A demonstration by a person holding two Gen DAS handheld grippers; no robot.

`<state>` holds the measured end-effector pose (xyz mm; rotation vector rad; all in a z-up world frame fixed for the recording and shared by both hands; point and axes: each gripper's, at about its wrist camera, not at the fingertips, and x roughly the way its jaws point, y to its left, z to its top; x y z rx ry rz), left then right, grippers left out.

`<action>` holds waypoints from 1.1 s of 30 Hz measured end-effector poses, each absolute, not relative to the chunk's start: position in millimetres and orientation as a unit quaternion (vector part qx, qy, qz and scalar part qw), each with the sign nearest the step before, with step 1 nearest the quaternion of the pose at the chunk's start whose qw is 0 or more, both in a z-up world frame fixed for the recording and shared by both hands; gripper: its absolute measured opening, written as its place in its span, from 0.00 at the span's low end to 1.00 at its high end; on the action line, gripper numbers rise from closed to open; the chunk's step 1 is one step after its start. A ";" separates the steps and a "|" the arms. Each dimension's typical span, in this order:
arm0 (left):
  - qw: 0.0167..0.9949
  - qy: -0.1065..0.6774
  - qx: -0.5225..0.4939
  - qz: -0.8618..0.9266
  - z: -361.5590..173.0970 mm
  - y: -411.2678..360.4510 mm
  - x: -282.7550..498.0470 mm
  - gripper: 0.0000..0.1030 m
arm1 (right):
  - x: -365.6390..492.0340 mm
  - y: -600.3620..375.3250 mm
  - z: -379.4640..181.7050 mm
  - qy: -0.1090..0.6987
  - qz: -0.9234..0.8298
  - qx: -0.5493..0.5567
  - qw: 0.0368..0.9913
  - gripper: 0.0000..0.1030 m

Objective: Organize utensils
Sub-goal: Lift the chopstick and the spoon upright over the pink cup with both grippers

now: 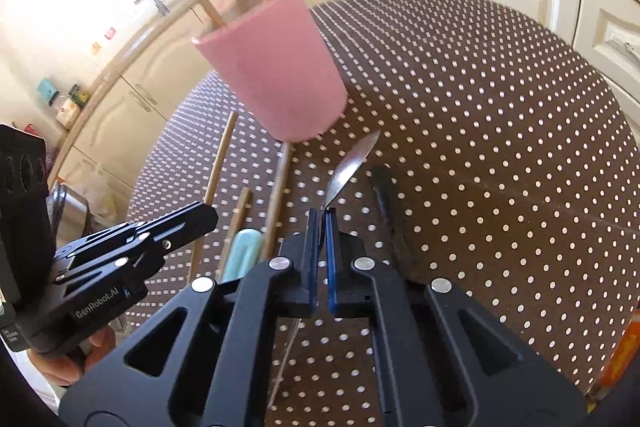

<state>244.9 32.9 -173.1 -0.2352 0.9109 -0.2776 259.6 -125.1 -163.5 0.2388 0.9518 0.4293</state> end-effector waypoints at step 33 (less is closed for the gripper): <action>0.974 0.137 -0.096 -0.154 -57.7 17.1 223.5 0.05 | 211.3 -127.4 -49.8 0.215 0.227 0.053 0.948 0.02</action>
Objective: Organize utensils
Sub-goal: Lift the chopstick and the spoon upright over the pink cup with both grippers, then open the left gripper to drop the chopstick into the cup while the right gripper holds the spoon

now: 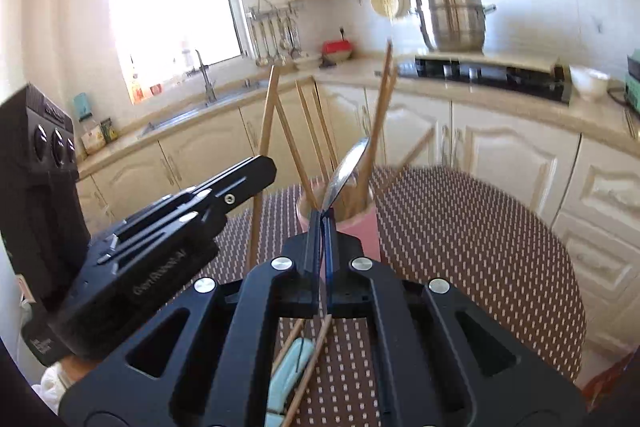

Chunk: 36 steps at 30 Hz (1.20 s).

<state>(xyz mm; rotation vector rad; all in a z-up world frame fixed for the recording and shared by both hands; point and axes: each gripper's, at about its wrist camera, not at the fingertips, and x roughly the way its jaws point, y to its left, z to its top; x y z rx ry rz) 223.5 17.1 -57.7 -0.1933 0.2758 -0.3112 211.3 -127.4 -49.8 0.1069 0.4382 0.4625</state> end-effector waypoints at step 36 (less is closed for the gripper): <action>0.985 -0.016 -0.160 -0.064 -45.9 39.3 313.7 0.05 | 274.2 -95.2 -21.0 0.076 0.187 0.008 0.979 0.02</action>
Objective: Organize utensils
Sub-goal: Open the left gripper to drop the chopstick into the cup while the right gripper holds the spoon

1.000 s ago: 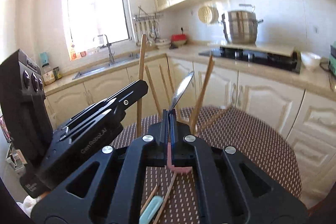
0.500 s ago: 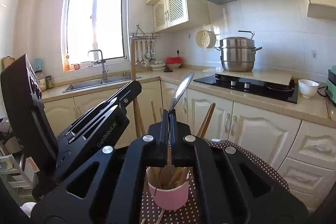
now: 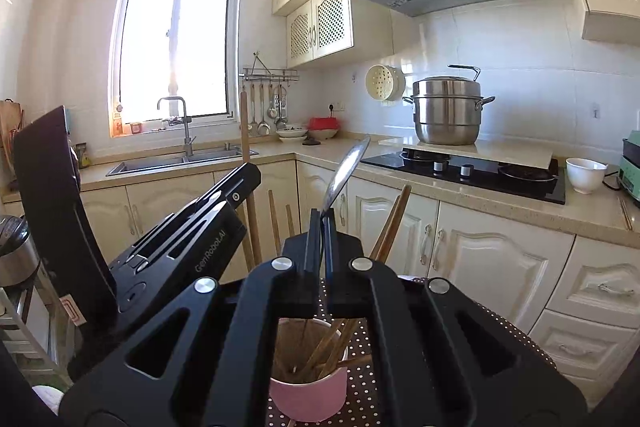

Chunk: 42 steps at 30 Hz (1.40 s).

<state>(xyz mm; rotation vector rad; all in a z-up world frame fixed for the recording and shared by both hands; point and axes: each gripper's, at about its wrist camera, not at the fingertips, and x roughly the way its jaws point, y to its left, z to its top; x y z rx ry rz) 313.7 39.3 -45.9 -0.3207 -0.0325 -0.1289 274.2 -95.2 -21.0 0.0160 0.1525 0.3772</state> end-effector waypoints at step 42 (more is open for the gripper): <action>0.984 0.146 -0.097 -0.030 -79.5 72.6 259.4 0.56 | 258.5 -77.2 -52.1 0.121 0.162 -0.017 0.979 0.03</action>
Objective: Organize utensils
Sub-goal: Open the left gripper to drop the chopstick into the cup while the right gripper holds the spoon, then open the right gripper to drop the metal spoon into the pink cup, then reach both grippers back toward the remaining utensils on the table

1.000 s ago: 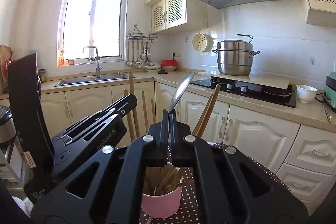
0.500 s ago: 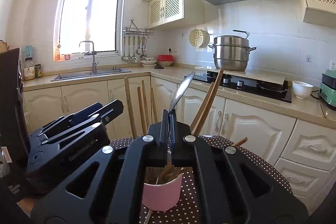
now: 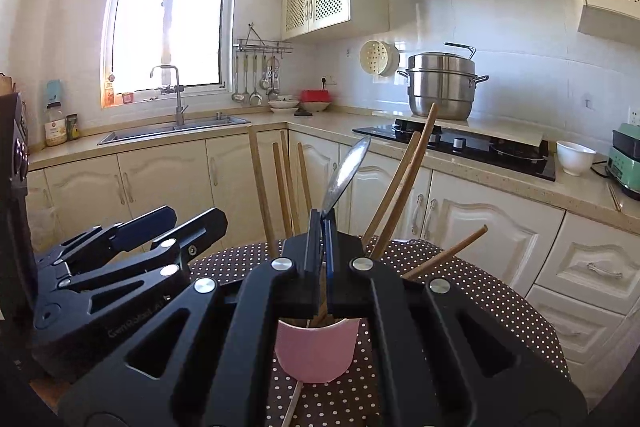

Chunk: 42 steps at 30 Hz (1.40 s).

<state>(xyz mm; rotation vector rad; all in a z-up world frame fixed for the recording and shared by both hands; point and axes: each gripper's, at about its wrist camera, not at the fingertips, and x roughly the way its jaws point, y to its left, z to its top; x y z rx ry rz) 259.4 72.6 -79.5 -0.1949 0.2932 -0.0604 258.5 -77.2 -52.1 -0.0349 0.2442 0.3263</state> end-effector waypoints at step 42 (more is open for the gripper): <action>0.946 0.319 -0.037 -0.051 -114.1 46.7 194.0 0.63 | 187.7 -120.0 -67.2 0.185 0.128 -0.017 0.974 0.53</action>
